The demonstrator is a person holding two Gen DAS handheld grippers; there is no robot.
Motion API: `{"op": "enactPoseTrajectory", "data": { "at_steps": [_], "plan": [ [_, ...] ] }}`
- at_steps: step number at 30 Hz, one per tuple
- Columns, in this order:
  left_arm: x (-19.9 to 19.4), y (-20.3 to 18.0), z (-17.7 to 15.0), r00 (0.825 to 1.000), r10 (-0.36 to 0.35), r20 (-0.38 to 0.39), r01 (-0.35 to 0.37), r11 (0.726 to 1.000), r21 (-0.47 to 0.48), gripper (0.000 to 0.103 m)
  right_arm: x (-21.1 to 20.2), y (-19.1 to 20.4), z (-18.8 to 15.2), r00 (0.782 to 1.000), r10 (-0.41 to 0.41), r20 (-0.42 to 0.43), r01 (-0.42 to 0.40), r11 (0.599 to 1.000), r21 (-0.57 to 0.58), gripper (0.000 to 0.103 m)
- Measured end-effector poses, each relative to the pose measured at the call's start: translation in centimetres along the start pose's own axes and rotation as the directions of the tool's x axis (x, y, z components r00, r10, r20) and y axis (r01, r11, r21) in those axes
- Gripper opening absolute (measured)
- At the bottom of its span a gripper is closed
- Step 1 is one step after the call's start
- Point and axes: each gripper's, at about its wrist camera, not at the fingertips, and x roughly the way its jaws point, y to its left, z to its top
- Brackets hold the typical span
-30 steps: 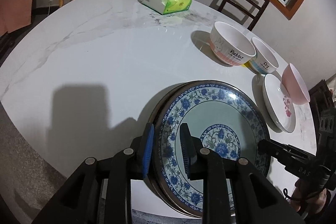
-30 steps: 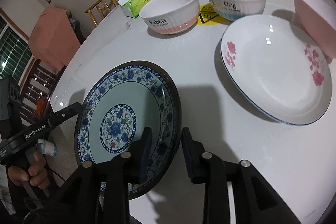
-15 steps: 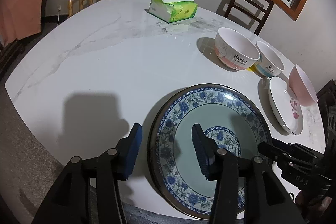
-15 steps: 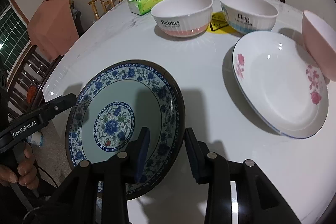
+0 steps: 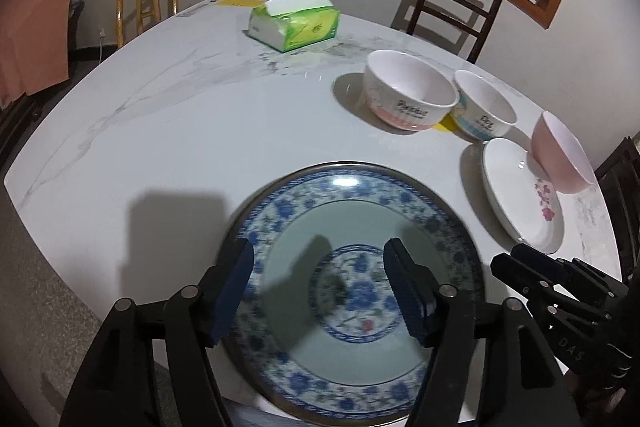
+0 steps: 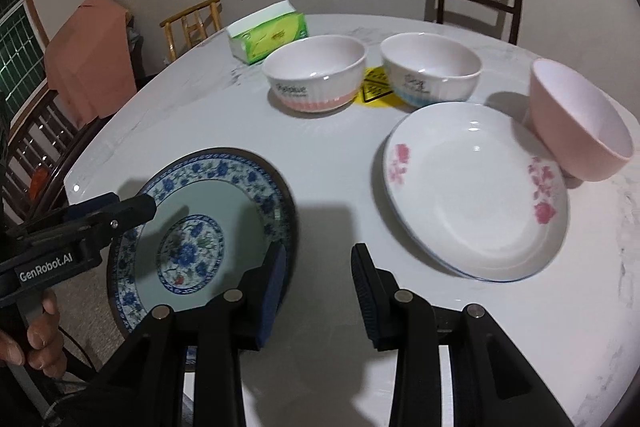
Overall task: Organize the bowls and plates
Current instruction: 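Open both grippers and pull them back from the plate stack, then move both grippers to the rim of the white pink-flower plate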
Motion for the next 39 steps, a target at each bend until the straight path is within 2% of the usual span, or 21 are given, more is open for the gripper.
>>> {"op": "enactPoseTrajectory", "data": {
  "at_steps": [6, 21, 27, 39],
  "plan": [
    [-0.1, -2.4, -0.1, 1.000, -0.021, 0.010, 0.020, 0.999, 0.027, 0.069, -1.3, -1.9, -0.7, 0.997, -0.062, 0.043, 0.061, 0.998, 0.008, 0.036],
    [0.7, -9.2, 0.0, 0.998, -0.059, 0.024, 0.056, 0.991, 0.119, 0.071, -4.9, -8.0, -2.2, 0.983, -0.130, 0.126, 0.113, 0.985, 0.127, 0.036],
    [1.4, -11.4, 0.3, 0.998, -0.047, 0.033, 0.041, 0.986, 0.161, 0.071, -5.5, -10.3, -2.2, 0.978, -0.161, 0.134, 0.139, 0.978, 0.155, 0.036],
    [3.7, -14.1, 1.8, 0.998, -0.068, 0.008, 0.065, 0.979, 0.195, 0.074, -4.7, -15.3, -2.1, 0.975, -0.176, 0.133, 0.145, 0.966, 0.213, 0.036]
  ]
}}
